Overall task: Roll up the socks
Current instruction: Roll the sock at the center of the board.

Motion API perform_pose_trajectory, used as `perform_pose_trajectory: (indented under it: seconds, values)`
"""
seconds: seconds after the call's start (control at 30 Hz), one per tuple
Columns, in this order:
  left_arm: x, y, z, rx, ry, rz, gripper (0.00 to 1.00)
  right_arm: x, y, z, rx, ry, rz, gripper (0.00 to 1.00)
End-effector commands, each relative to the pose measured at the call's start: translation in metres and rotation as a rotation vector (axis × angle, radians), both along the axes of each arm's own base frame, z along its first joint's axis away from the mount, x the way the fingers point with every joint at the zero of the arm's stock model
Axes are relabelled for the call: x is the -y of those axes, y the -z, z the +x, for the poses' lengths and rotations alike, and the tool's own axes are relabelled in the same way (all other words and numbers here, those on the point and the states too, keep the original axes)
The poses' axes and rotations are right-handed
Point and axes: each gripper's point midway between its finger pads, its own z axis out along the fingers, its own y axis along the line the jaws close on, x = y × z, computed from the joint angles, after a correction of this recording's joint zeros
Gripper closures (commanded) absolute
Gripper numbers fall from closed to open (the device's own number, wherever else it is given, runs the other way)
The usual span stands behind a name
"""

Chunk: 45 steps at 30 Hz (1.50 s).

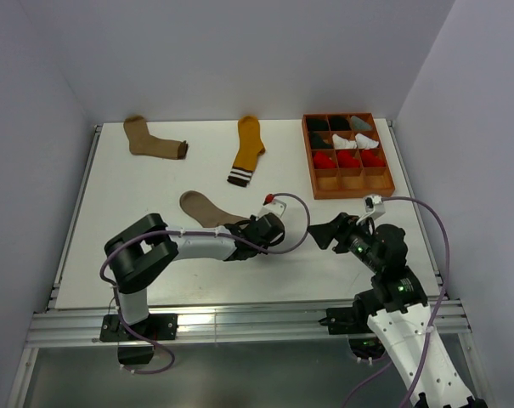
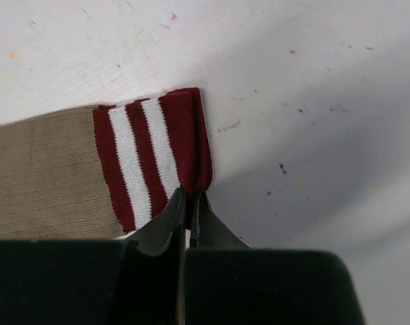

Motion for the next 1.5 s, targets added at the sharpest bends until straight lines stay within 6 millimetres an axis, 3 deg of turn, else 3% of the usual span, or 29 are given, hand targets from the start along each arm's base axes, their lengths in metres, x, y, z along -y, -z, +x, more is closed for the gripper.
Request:
perform_pose_trajectory:
  seconds: [0.0, 0.23, 0.3, 0.33, 0.4, 0.43, 0.47, 0.67, 0.77, 0.9, 1.03, 1.17, 1.47]
  values:
    - [0.01, -0.008, -0.023, -0.127, 0.006, -0.144, 1.0, -0.011, -0.005, 0.007, 0.022, -0.04, 0.04, 0.19]
    - [0.007, -0.028, -0.026, -0.229, -0.104, -0.384, 1.0, -0.012, -0.001, 0.024, -0.022, 0.004, 0.076, 0.21]
    - [0.01, -0.042, -0.024, -0.268, -0.112, -0.511, 1.0, -0.013, 0.003, 0.031, -0.04, 0.02, 0.086, 0.21]
    - [0.0, -0.031, -0.03, -0.315, -0.155, -0.544, 1.0, -0.013, 0.006, 0.034, -0.058, 0.033, 0.097, 0.22]
    - [0.001, -0.047, -0.023, -0.333, -0.164, -0.684, 1.0, -0.017, 0.013, 0.04, -0.088, 0.037, 0.109, 0.22]
    - [-0.005, -0.039, -0.028, -0.375, -0.199, -0.722, 1.0, -0.02, 0.016, 0.041, -0.106, 0.039, 0.116, 0.23]
    - [-0.005, -0.046, -0.022, -0.374, -0.207, -0.786, 1.0, -0.023, 0.023, 0.045, -0.131, 0.043, 0.114, 0.23]
    - [-0.01, -0.046, -0.032, -0.487, -0.279, -0.963, 1.0, -0.049, 0.041, 0.055, -0.207, 0.04, 0.131, 0.27]
    - [-0.012, -0.053, -0.034, -0.521, -0.303, -1.071, 1.0, -0.074, 0.049, 0.053, -0.23, -0.02, 0.133, 0.3]
    - [-0.019, -0.051, -0.031, -0.531, -0.361, -1.108, 1.0, -0.101, 0.064, 0.046, -0.266, -0.092, 0.123, 0.37]
    - [-0.023, -0.047, -0.03, -0.542, -0.4, -1.107, 1.0, -0.117, 0.087, 0.044, -0.346, -0.112, 0.122, 0.43]
    - [-0.024, -0.046, -0.031, -0.55, -0.412, -1.117, 1.0, -0.133, 0.097, 0.045, -0.378, -0.127, 0.103, 0.47]
    - [-0.026, -0.035, -0.033, -0.573, -0.43, -1.115, 1.0, -0.143, 0.129, 0.048, -0.447, -0.123, 0.098, 0.62]
